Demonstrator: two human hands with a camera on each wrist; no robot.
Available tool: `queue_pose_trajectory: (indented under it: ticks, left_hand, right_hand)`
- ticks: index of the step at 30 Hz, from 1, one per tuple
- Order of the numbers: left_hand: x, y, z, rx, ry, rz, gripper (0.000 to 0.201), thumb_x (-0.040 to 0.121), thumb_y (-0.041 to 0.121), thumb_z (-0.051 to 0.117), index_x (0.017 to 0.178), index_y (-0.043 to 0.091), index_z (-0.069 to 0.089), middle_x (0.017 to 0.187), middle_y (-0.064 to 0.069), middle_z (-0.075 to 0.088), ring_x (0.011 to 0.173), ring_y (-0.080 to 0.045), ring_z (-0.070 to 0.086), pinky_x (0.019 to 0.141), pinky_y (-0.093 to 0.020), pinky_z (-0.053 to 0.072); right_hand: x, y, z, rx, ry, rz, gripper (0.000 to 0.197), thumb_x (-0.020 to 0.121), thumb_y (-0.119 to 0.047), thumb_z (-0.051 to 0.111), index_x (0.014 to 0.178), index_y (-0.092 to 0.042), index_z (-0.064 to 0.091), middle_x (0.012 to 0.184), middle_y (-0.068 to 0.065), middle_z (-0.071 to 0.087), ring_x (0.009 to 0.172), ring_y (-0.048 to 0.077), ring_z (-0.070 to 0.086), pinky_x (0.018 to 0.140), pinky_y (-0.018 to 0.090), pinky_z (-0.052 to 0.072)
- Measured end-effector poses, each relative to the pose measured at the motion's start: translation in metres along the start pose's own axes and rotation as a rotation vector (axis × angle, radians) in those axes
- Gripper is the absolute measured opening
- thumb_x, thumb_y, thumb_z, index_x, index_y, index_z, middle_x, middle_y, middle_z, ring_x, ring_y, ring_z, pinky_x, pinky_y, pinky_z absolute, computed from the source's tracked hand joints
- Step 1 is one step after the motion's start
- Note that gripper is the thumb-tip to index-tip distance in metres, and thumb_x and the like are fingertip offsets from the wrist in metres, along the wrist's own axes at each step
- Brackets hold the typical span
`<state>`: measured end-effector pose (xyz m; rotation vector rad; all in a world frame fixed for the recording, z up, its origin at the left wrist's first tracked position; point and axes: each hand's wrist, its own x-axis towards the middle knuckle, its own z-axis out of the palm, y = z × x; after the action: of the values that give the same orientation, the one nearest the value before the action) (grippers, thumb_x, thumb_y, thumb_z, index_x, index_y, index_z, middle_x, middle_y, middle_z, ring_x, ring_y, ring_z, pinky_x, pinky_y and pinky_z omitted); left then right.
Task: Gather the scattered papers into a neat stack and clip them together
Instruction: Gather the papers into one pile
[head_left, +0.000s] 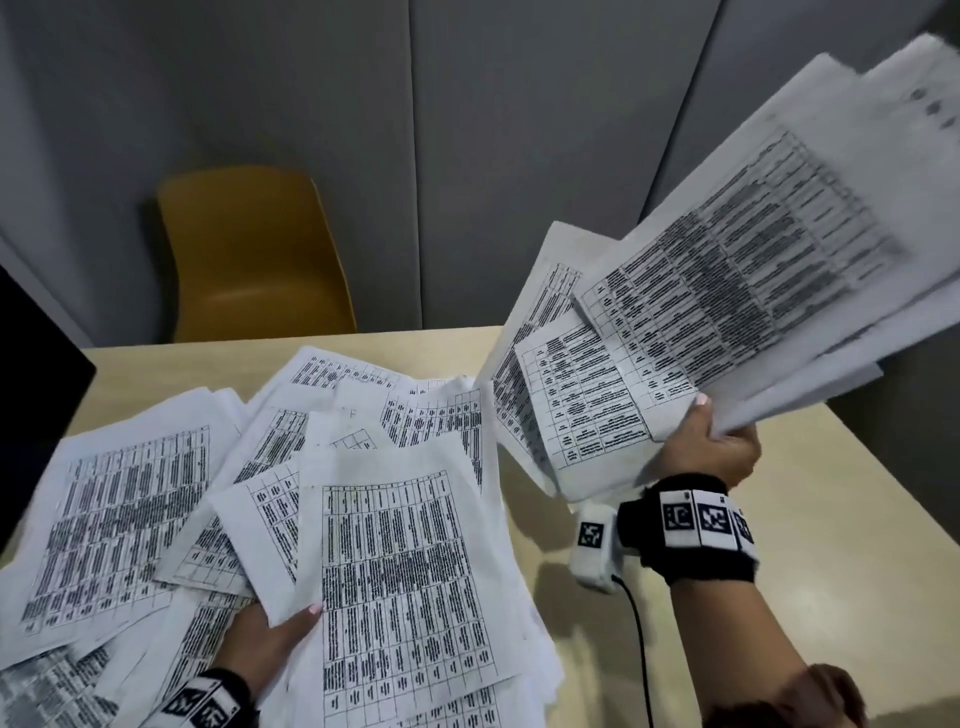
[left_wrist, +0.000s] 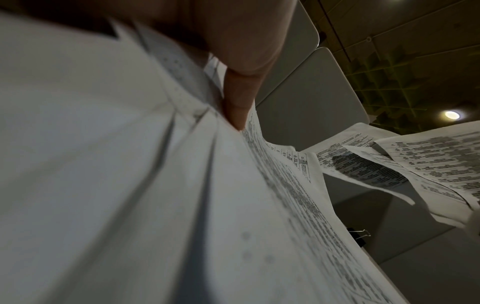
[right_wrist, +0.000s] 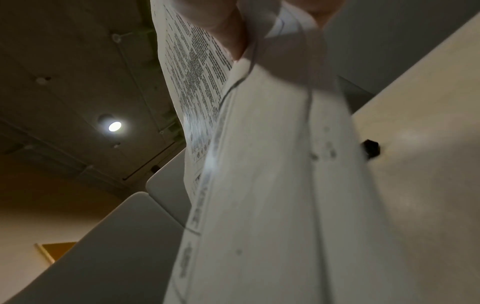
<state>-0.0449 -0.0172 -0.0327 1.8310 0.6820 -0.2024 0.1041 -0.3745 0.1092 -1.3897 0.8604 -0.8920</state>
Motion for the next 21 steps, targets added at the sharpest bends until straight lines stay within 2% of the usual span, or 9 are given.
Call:
queue_pose_trajectory:
  ticks: [4, 6, 8, 10, 12, 14, 15, 18, 21]
  left_hand:
    - [0.011, -0.014, -0.001, -0.047, -0.022, -0.055, 0.036, 0.059, 0.042, 0.076, 0.088, 0.025, 0.065, 0.098, -0.006, 0.068, 0.101, -0.028, 0.061, 0.099, -0.051, 0.042]
    - [0.010, -0.010, -0.001, -0.052, -0.039, -0.059, 0.029, 0.065, 0.037, 0.077, 0.088, 0.026, 0.064, 0.094, -0.003, 0.066, 0.100, -0.026, 0.059, 0.100, -0.051, 0.042]
    - [0.008, -0.004, -0.001, -0.048, -0.033, -0.053, 0.015, 0.078, 0.021, 0.072, 0.090, 0.023, 0.064, 0.089, 0.000, 0.064, 0.099, -0.026, 0.058, 0.099, -0.045, 0.041]
    - [0.008, -0.002, -0.002, -0.055, -0.024, -0.065, 0.009, 0.078, 0.020, 0.072, 0.083, 0.021, 0.064, 0.088, -0.003, 0.067, 0.096, -0.026, 0.060, 0.095, -0.041, 0.042]
    - [0.009, -0.003, -0.002, -0.055, -0.006, -0.088, 0.023, 0.071, 0.029, 0.076, 0.086, 0.016, 0.064, 0.096, -0.010, 0.069, 0.095, -0.028, 0.061, 0.094, -0.043, 0.044]
    - [0.007, -0.002, -0.001, -0.073, 0.013, -0.094, 0.018, 0.074, 0.028, 0.074, 0.083, 0.017, 0.062, 0.098, -0.011, 0.068, 0.095, -0.028, 0.061, 0.092, -0.041, 0.043]
    - [0.003, 0.003, 0.001, -0.078, 0.017, -0.084, 0.015, 0.078, 0.030, 0.071, 0.080, 0.019, 0.060, 0.095, -0.009, 0.067, 0.092, -0.025, 0.060, 0.088, -0.038, 0.043]
    - [-0.002, 0.010, 0.003, -0.095, 0.008, -0.117, 0.034, 0.081, 0.052, 0.055, 0.082, 0.018, 0.057, 0.092, -0.007, 0.057, 0.082, -0.020, 0.055, 0.083, -0.037, 0.043]
    - [-0.002, 0.011, 0.002, -0.093, 0.056, -0.160, 0.079, 0.076, 0.067, 0.052, 0.113, -0.002, 0.058, 0.104, -0.026, 0.061, 0.092, -0.037, 0.060, 0.096, -0.054, 0.041]
  right_hand:
    - [-0.003, 0.000, 0.001, 0.059, 0.016, 0.059, 0.027, 0.085, -0.017, 0.061, 0.105, 0.000, 0.064, 0.101, 0.019, 0.068, 0.082, 0.020, 0.061, 0.052, 0.009, 0.041]
    - [-0.006, 0.000, 0.002, 0.079, 0.012, 0.115, 0.029, 0.086, -0.016, 0.061, 0.109, 0.001, 0.062, 0.105, 0.020, 0.067, 0.084, 0.020, 0.061, 0.056, 0.008, 0.044]
    - [-0.009, 0.001, 0.002, 0.104, -0.004, 0.187, 0.032, 0.087, -0.018, 0.061, 0.113, -0.001, 0.059, 0.101, 0.016, 0.065, 0.085, 0.020, 0.060, 0.069, 0.016, 0.045]
    - [-0.013, 0.005, 0.001, 0.134, -0.028, 0.248, 0.035, 0.087, -0.018, 0.060, 0.118, -0.002, 0.056, 0.098, 0.009, 0.060, 0.086, 0.019, 0.057, 0.075, 0.018, 0.043]
    - [-0.017, 0.014, -0.003, 0.128, -0.096, 0.255, 0.035, 0.088, -0.014, 0.059, 0.119, 0.001, 0.055, 0.102, 0.012, 0.060, 0.091, 0.020, 0.058, 0.072, 0.015, 0.045]
    - [-0.022, 0.028, -0.007, 0.074, -0.176, 0.247, 0.034, 0.088, -0.011, 0.058, 0.118, 0.005, 0.055, 0.103, 0.013, 0.060, 0.092, 0.020, 0.057, 0.059, 0.008, 0.045]
    - [-0.026, 0.035, -0.010, 0.041, -0.225, 0.262, 0.034, 0.088, -0.010, 0.058, 0.118, 0.006, 0.055, 0.103, 0.011, 0.059, 0.092, 0.020, 0.055, 0.060, 0.009, 0.045]
    - [-0.039, 0.067, -0.019, -0.105, -0.429, 0.327, 0.034, 0.088, -0.010, 0.058, 0.117, 0.005, 0.052, 0.101, 0.010, 0.059, 0.092, 0.029, 0.059, 0.082, 0.028, 0.044]
    - [-0.052, 0.094, -0.029, -0.426, -0.694, 0.340, 0.024, 0.086, -0.017, 0.058, 0.107, -0.004, 0.054, 0.084, 0.015, 0.064, 0.073, 0.030, 0.060, 0.074, 0.048, 0.056]
